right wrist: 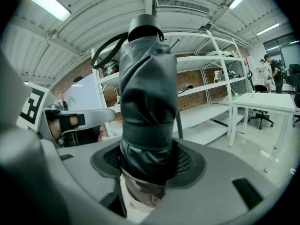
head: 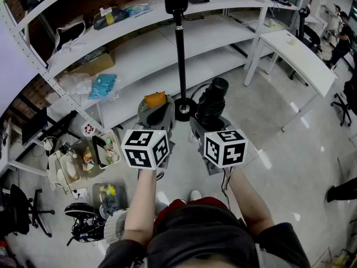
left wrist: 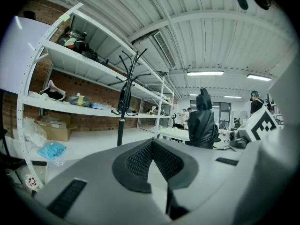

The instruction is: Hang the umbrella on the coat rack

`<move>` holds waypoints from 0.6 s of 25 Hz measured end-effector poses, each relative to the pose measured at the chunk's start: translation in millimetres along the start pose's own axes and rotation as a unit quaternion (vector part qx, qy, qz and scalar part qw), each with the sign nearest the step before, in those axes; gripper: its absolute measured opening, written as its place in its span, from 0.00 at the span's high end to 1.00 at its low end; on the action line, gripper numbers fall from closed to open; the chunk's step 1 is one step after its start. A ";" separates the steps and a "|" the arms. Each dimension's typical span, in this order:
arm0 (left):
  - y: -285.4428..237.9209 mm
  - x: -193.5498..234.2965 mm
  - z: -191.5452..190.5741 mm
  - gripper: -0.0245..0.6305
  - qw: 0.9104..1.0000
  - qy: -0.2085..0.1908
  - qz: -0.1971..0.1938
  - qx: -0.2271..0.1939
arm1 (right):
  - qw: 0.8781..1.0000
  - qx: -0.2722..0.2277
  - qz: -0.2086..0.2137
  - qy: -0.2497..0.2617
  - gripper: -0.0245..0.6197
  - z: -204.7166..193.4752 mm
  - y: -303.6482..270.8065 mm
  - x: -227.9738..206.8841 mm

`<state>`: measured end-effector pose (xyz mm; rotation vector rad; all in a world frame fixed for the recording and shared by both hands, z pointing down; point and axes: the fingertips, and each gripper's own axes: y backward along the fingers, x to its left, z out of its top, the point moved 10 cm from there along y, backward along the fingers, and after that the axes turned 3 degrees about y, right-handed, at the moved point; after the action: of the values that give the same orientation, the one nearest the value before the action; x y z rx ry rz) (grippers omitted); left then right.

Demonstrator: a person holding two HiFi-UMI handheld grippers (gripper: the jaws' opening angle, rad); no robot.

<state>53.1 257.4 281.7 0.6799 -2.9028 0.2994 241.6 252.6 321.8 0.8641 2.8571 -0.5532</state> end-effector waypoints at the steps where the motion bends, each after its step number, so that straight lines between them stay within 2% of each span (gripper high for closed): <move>1: -2.6 -0.9 -3.5 0.95 1.000 0.003 -0.001 0.000 | 1.000 0.002 -0.002 0.002 0.61 -2.2 -0.7 -3.5; 5: -6.6 -4.8 -17.0 0.95 1.000 0.016 0.002 0.011 | 1.000 0.015 -0.006 0.000 0.61 -12.8 1.1 -11.4; 15: -19.8 -2.1 -15.1 0.95 0.999 0.026 0.004 0.019 | 0.999 0.032 -0.008 0.005 0.61 -8.1 -9.9 -23.9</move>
<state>65.3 244.4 299.1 0.6565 -2.8581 0.3674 256.0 235.7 337.2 0.8574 2.8727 -0.6473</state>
